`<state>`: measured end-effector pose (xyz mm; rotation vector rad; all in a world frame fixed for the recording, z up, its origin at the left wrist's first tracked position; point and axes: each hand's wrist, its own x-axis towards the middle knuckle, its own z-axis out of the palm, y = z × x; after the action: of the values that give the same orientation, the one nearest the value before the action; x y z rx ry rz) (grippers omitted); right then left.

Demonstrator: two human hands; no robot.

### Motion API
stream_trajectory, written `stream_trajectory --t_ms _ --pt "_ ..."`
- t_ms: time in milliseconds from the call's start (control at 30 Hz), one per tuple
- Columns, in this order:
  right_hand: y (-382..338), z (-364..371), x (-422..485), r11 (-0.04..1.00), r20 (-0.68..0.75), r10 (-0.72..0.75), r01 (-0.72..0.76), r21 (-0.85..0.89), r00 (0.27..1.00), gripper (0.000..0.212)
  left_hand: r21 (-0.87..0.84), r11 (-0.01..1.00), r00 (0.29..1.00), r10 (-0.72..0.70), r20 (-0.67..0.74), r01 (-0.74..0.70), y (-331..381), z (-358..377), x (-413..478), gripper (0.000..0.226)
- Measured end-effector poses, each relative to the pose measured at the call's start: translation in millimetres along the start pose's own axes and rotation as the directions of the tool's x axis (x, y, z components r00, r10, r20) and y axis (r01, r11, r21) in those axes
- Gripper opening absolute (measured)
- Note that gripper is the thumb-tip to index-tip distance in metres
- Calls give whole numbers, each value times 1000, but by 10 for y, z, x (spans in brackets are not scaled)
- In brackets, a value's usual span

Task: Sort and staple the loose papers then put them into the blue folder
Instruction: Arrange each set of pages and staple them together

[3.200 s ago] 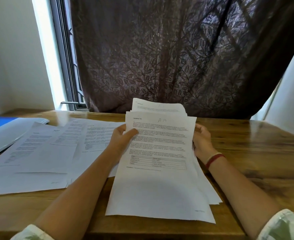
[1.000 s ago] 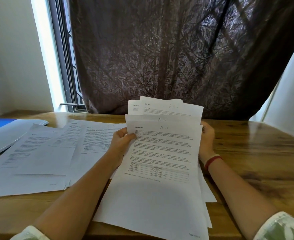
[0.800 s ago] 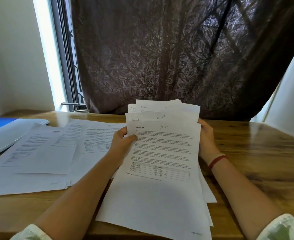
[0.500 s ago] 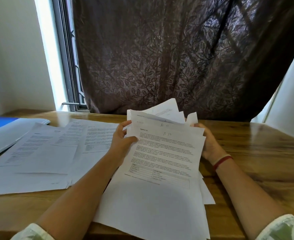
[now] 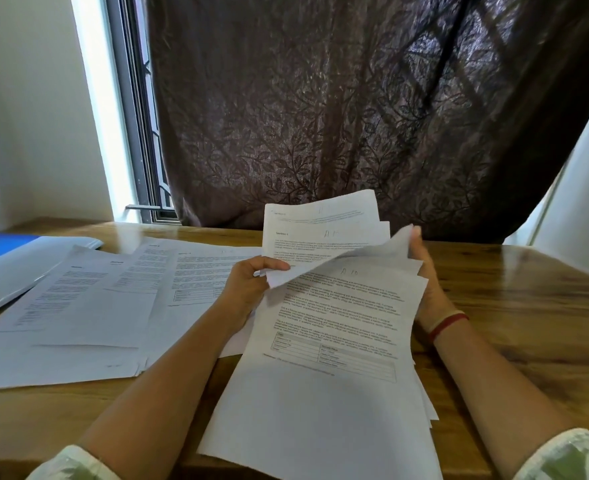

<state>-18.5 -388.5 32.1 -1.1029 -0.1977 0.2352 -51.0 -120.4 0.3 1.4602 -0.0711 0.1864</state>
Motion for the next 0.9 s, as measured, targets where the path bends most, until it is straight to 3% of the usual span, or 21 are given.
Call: stream_trajectory --t_ms 33,100,200,267,333,433,567,667,733,833,900 --pt "-1 16 31 990 37 41 -45 130 998 60 -12 1000 1000 -5 -1 5 -11 -2 11 20" --pt "-17 52 53 980 16 70 -71 186 997 68 -18 1000 1000 -2 9 2 -29 -3 22 23" --pt "36 11 115 981 -142 -152 132 -143 978 24 -6 1000 1000 9 25 -8 -52 -4 28 23" --pt "56 -51 171 933 -207 -250 179 -311 946 31 -9 1000 1000 8 26 -8 -66 -22 41 24" --pt "55 -53 188 947 -293 -254 175 -271 922 30 -30 1000 999 7 34 -6 -72 -39 44 26" --pt "65 -61 258 976 -392 -180 116 -183 902 8 -45 999 999 -6 39 7 -63 -44 37 27" --pt "115 -89 254 933 -350 -271 154 -327 897 12 -71 997 999 -11 47 15 -46 -27 24 30" --pt "113 -83 237 929 -332 -291 182 -322 897 11 -63 998 999 -14 38 16 -41 -27 15 27" --pt "117 -81 240 949 -333 -264 182 -258 905 4 -50 999 1000 -7 26 8 -47 -34 19 24" --pt "96 -37 214 982 -320 -187 171 -78 929 10 -45 999 1000 -22 12 22 -74 -47 39 25" --pt "71 -23 210 985 -282 -174 164 -59 943 12 -30 999 999 -41 -8 41 -68 -45 30 27"
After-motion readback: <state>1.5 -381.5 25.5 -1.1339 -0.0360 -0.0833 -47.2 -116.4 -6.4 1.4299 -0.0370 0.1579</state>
